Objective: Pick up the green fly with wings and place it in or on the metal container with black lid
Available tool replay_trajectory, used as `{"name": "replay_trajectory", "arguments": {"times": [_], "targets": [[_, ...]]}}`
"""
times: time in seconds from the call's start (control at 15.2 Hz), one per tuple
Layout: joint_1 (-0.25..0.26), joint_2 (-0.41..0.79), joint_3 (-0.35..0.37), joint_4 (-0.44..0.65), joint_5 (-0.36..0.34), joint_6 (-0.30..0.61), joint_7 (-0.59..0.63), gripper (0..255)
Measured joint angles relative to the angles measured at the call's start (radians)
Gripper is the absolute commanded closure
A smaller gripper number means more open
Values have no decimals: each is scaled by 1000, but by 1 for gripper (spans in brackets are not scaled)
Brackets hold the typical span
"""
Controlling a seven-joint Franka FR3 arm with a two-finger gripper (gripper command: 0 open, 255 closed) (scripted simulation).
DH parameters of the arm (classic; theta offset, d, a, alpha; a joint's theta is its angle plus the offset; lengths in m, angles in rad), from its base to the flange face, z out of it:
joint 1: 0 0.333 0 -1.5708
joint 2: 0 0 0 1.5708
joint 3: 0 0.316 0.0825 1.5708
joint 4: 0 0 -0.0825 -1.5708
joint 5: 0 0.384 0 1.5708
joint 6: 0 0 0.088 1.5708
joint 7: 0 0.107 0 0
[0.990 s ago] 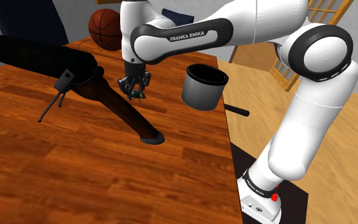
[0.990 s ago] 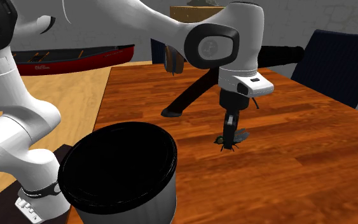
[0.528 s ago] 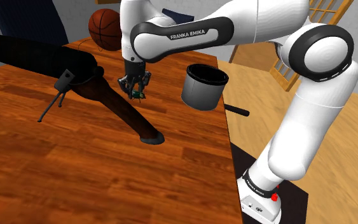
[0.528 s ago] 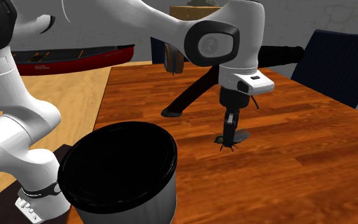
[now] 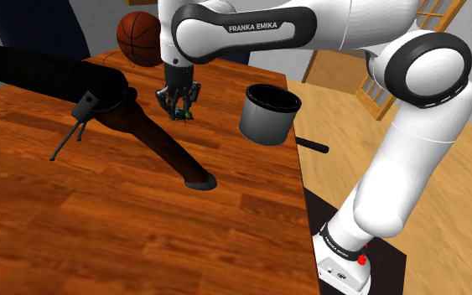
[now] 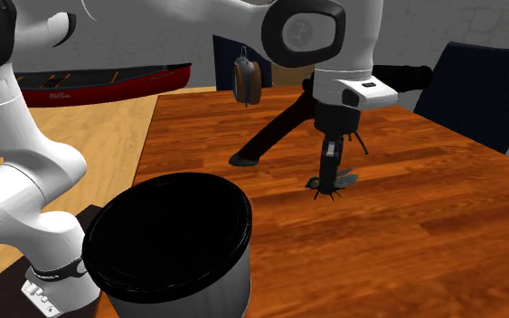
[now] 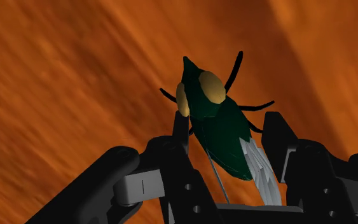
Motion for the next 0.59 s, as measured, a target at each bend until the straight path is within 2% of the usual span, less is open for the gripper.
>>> {"name": "replay_trajectory", "arguments": {"times": [0.59], "targets": [[6,2,4,126,3,-124,-10,255]]}}
